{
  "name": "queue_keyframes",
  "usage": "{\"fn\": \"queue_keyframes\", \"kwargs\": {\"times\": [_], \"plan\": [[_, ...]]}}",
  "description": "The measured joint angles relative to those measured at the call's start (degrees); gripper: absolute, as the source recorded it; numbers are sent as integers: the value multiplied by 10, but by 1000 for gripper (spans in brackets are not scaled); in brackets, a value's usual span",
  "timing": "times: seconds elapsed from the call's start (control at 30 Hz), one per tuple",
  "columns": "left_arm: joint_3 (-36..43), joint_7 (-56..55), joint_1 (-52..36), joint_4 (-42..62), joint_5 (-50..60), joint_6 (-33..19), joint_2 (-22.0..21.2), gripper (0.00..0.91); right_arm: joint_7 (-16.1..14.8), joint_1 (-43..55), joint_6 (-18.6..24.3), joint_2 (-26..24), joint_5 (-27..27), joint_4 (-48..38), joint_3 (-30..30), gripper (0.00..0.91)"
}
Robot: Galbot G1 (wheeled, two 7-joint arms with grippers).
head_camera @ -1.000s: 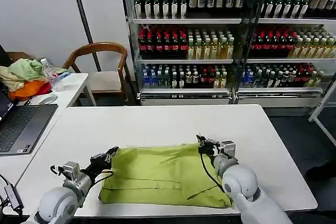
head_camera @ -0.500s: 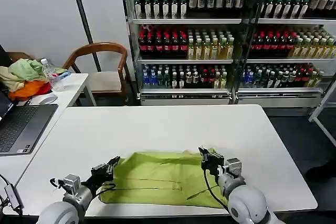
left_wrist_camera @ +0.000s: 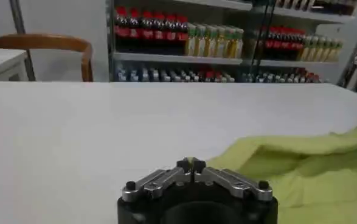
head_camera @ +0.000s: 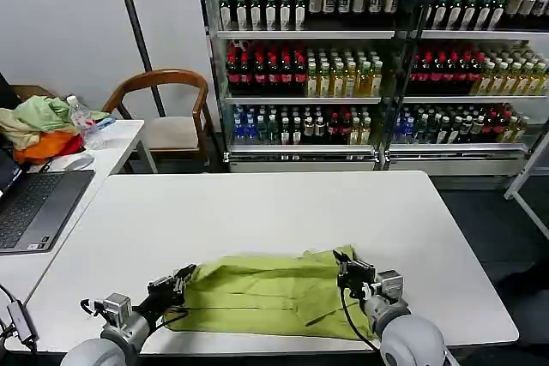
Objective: Fold and organize the clothes.
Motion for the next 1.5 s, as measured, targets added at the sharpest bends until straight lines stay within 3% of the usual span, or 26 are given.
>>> {"fn": "queue_keyframes", "kwargs": {"times": [0.63, 0.67, 0.7, 0.73, 1.17, 1.5], "plan": [[-14, 0, 22, -8, -4, 16, 9, 50, -6, -31, -3, -12, -5, 13, -4, 0], [-14, 0, 21, -7, -3, 16, 9, 887, -7, -32, -3, -12, -6, 13, -4, 0], [-14, -1, 21, -5, -2, 16, 9, 907, -8, -33, -3, -12, -7, 12, -5, 635], [-14, -2, 21, -4, -1, 17, 9, 907, -9, -34, -2, -12, -8, 12, -5, 907], [-26, -23, 38, -25, 30, 44, 7, 907, -8, -54, 6, -24, -26, 26, 20, 907], [-2, -132, 43, -61, 21, 35, -17, 907, -23, -100, 28, -23, -93, 64, 60, 907]]}}
